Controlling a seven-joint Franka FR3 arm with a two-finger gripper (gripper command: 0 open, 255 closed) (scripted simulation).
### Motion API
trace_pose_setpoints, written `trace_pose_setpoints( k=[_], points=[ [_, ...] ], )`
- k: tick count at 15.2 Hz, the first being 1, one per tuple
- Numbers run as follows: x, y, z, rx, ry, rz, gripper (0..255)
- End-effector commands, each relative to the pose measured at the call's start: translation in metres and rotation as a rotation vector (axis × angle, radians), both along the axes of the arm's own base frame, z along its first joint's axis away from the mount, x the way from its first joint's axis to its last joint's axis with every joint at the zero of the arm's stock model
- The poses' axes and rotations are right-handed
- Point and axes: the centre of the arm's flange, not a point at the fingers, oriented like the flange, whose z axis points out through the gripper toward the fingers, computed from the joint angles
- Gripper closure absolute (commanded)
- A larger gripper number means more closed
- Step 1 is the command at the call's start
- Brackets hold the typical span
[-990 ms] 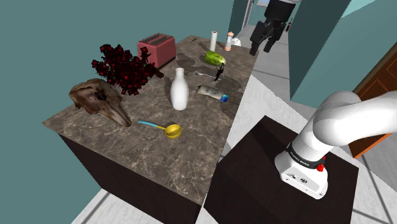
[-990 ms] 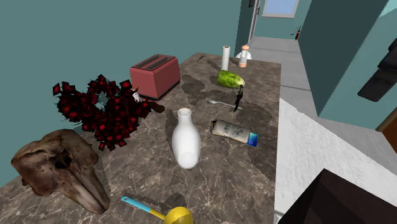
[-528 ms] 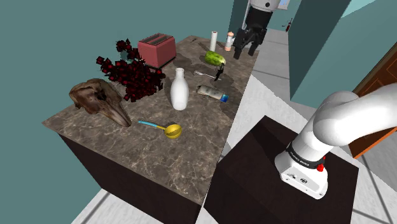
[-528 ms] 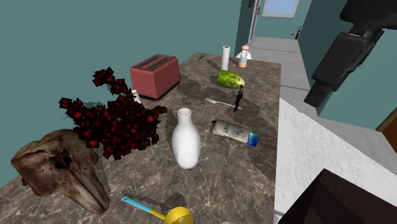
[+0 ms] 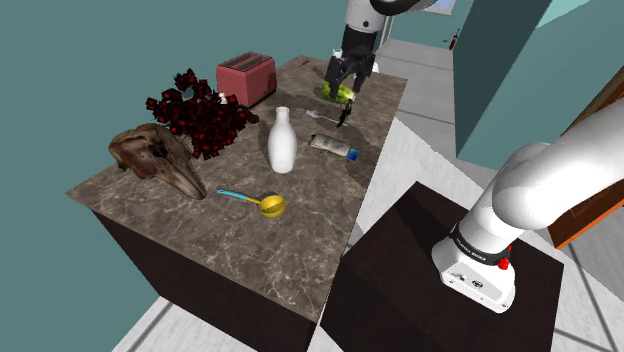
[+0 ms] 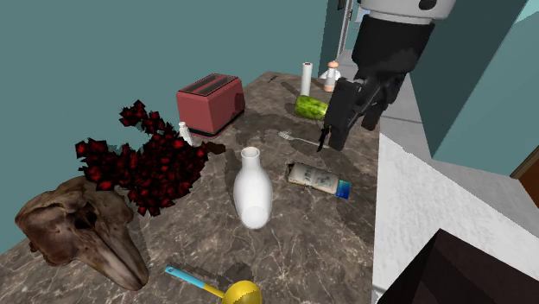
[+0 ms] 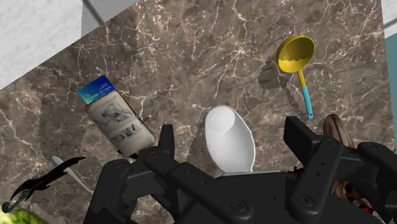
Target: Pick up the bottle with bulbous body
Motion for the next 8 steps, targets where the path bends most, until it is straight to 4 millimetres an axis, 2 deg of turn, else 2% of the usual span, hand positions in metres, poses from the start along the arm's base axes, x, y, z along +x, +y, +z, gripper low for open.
trace_pose_setpoints(
  k=[1,8],
  points=[
    [0.027,0.003,-0.015,-0.005,0.002,0.005,0],
    [0.108,0.023,-0.057,-0.023,0.009,0.024,0]
  ],
)
